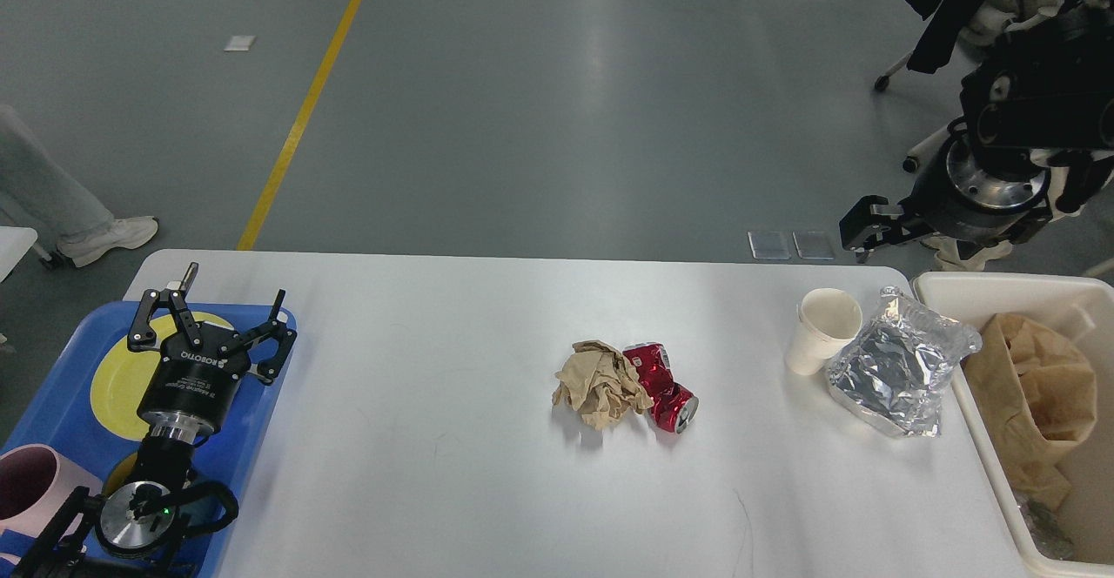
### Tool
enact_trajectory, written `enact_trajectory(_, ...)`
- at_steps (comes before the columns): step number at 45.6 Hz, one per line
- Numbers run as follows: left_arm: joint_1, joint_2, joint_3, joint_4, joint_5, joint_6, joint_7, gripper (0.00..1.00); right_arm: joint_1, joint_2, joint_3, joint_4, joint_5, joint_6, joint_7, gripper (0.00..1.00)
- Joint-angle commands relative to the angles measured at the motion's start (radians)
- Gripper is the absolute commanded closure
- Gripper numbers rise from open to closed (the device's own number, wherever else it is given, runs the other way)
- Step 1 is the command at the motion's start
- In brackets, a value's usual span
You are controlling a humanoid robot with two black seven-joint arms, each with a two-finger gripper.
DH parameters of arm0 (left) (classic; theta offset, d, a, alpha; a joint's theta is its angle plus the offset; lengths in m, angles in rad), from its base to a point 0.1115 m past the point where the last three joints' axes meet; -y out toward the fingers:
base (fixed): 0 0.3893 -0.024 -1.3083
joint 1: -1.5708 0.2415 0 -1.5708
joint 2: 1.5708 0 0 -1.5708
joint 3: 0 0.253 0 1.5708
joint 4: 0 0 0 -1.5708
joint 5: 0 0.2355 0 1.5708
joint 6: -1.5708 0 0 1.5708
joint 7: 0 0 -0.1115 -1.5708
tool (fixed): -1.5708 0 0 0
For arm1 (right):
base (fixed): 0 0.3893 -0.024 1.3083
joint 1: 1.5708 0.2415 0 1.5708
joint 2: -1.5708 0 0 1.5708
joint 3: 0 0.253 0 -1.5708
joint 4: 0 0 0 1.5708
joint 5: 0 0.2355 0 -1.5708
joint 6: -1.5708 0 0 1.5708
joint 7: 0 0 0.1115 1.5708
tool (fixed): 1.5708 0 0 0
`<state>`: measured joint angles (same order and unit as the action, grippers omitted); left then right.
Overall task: Tidy desktop
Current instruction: 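Move the right gripper over to the white paper cup, then lower the right gripper and grasp the white cup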
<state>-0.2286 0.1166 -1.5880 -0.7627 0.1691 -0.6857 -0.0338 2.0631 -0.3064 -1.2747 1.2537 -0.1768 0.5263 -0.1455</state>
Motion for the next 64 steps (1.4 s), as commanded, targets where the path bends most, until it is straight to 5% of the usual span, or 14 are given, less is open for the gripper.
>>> enact_trajectory(1, 0.0, 0.0, 0.0, 0.0, 0.0, 0.0, 0.002, 0.04, -0.23, 0.0, 0.092, -0.226, 0.0, -0.012, 0.001, 0.0)
enact_trajectory(12, 0.0, 0.0, 0.0, 0.0, 0.0, 0.0, 0.0, 0.03, -0.538, 0.053, 0.138, -0.542, 0.0, -0.048, -0.003, 0.0)
enact_trajectory(27, 0.0, 0.0, 0.0, 0.0, 0.001, 0.0, 0.0, 0.03, -0.762, 0.125, 0.169, -0.737, 0.005, -0.124, -0.005, 0.0)
enact_trajectory(50, 0.0, 0.0, 0.0, 0.0, 0.001, 0.0, 0.0, 0.03, -0.893, 0.165, 0.236, -0.807, -0.001, -0.293, -0.005, 0.0)
enact_trajectory(57, 0.0, 0.0, 0.0, 0.0, 0.0, 0.0, 0.0, 0.03, -0.897, 0.161, 0.238, -0.807, 0.0, -0.295, -0.005, 0.15)
enact_trajectory(64, 0.0, 0.0, 0.0, 0.0, 0.0, 0.0, 0.0, 0.03, -0.899, 0.155, 0.238, -0.806, -0.001, -0.295, -0.005, 0.48)
